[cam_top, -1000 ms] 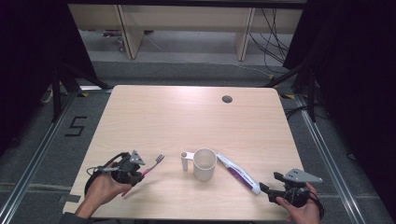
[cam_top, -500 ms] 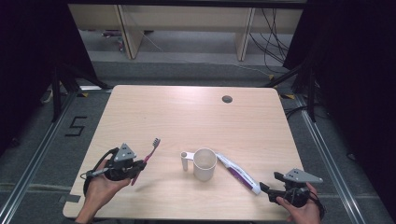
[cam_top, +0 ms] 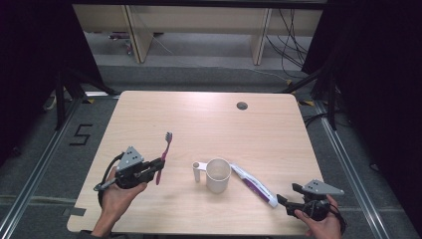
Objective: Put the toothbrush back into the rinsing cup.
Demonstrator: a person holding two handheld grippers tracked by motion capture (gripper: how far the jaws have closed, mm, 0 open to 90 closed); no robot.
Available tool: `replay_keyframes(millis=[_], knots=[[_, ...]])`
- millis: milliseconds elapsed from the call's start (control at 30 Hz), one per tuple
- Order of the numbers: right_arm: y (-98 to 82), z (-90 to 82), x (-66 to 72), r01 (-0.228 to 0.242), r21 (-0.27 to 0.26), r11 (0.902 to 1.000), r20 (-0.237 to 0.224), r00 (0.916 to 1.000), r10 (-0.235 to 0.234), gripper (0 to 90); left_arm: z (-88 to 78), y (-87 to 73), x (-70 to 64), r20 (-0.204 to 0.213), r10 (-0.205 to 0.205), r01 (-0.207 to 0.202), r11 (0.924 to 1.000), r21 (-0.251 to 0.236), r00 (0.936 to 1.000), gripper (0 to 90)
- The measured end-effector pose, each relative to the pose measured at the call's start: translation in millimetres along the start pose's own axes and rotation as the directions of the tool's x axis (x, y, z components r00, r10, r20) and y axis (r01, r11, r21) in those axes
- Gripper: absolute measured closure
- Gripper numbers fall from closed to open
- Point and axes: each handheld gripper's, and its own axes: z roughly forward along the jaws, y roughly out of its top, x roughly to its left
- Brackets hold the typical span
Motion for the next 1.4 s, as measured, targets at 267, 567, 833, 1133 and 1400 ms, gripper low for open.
replay_keyframes(millis=[267,567,833,1133,1400], knots=[[-0.5,0.2,-0.3,-0.004,-0.002,1.0000,-0.008,1.0000,0.004,26.0,7.8,11.4,-14.1,0.041,-0.010,0.014,0.9949,-0.099,0.9991,83.2],[-0.8,0.8,-0.6,-0.003,0.001,1.0000,-0.007,1.0000,0.003,25.9,14.7,21.3,-24.8,0.054,0.001,0.007,0.9909,-0.135,0.9985,83.2],[-0.8,0.2,-1.4,-0.004,-0.001,1.0000,-0.005,1.0000,0.004,26.0,24.8,30.5,-35.4,0.093,0.013,0.001,0.9880,-0.155,0.9956,83.1],[-0.9,0.5,-1.5,-0.004,-0.001,1.0000,-0.004,1.0000,0.004,26.0,34.1,37.4,-38.4,0.105,0.014,0.005,0.9837,-0.180,0.9944,83.2],[-1.0,0.9,-1.9,0.002,-0.002,1.0000,-0.002,1.0000,-0.002,26.0,43.0,52.0,-43.0,0.102,0.016,0.004,0.9813,-0.192,0.9947,83.1]])
